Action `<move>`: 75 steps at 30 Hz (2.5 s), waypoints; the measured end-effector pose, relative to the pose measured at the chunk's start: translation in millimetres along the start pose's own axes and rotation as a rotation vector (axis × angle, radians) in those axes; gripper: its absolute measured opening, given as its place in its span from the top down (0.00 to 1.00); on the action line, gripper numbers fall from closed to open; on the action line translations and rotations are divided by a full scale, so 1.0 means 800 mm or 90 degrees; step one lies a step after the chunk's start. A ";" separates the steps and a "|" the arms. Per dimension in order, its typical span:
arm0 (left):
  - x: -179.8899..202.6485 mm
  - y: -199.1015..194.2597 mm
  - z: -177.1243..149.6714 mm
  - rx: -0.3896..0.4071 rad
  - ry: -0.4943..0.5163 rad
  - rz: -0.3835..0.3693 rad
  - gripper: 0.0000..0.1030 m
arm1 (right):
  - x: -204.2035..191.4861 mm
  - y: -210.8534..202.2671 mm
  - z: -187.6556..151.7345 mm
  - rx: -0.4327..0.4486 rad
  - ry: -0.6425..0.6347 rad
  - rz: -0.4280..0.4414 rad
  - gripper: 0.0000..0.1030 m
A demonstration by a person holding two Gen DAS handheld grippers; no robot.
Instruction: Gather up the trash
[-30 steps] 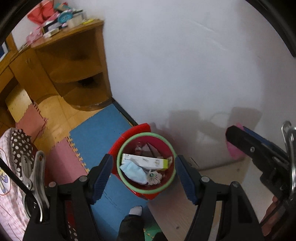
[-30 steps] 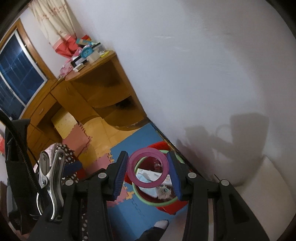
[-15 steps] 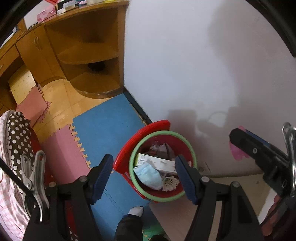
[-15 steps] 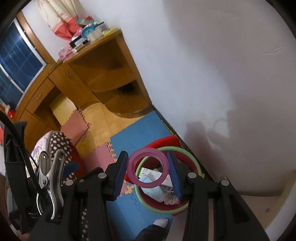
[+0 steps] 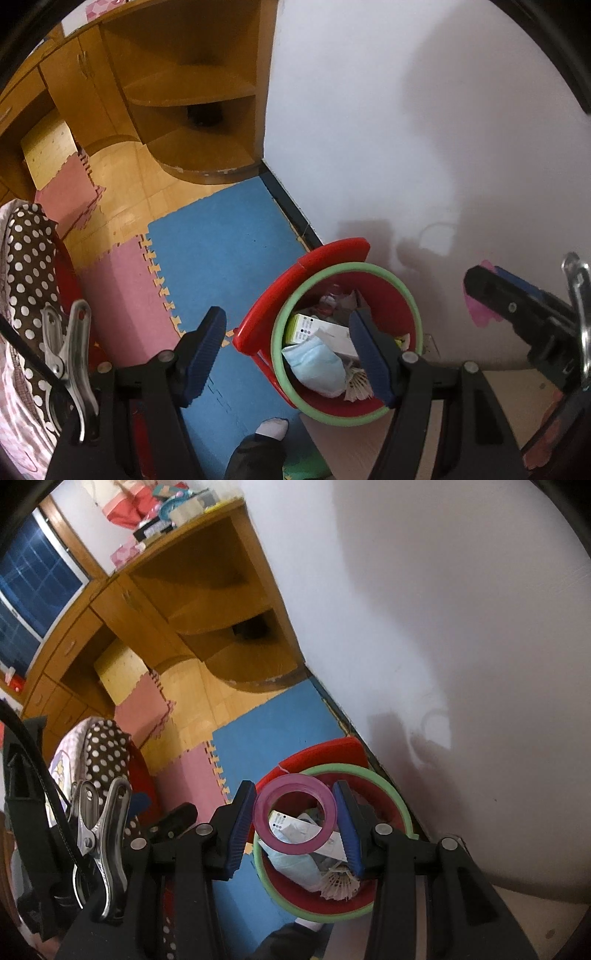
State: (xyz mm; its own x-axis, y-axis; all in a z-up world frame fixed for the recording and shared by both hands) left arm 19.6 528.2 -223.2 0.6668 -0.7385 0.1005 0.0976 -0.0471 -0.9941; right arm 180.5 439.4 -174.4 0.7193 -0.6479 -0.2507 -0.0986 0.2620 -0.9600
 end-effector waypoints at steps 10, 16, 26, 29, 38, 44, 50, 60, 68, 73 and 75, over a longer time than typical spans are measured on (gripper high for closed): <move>-0.002 0.047 0.009 0.005 0.017 -0.010 0.25 | 0.007 0.069 0.021 -0.082 -0.009 -0.021 0.58; 0.003 0.133 0.012 -0.036 0.030 -0.018 0.24 | 0.056 0.169 0.021 -0.219 0.061 -0.039 0.58; 0.007 0.156 0.003 -0.069 0.067 0.022 0.19 | 0.099 0.230 -0.014 -0.299 0.134 0.001 0.22; 0.008 0.146 0.001 -0.068 0.078 0.030 0.19 | 0.101 0.212 -0.021 -0.283 0.145 0.006 0.21; 0.031 0.063 -0.003 -0.061 0.107 0.020 0.19 | 0.072 0.090 -0.021 -0.187 0.161 -0.015 0.21; 0.060 -0.054 -0.019 -0.033 0.145 0.019 0.19 | 0.032 -0.041 -0.042 -0.114 0.142 -0.021 0.21; 0.092 -0.186 -0.057 0.014 0.194 0.019 0.18 | 0.017 -0.179 -0.099 -0.023 0.184 -0.001 0.21; 0.115 -0.256 -0.118 0.094 0.209 0.012 0.18 | 0.013 -0.265 -0.213 0.062 0.221 -0.036 0.21; 0.124 -0.218 -0.138 0.052 0.235 0.019 0.18 | 0.034 -0.241 -0.218 0.037 0.231 -0.027 0.21; 0.126 -0.213 -0.140 0.045 0.239 0.021 0.18 | 0.035 -0.236 -0.220 0.028 0.216 -0.026 0.21; 0.126 -0.212 -0.138 0.045 0.237 0.025 0.18 | 0.035 -0.234 -0.218 0.026 0.217 -0.024 0.21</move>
State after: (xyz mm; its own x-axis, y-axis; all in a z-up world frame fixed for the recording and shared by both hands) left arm -10.9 387.3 -48.7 0.3583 -0.9332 0.0282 0.1367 0.0225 -0.9904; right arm 99.2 247.5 -23.1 0.4504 -0.8572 -0.2495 -0.0445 0.2576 -0.9652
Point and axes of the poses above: each gripper's, at about its wrist camera, not at the fingertips, and y roughly the way its jaws point, x to its right, z to its top, the point moved 1 cm from there along y, roughly the way its jaws point, and after that the axes turned 14 degrees about -x, right-handed, at the moved point
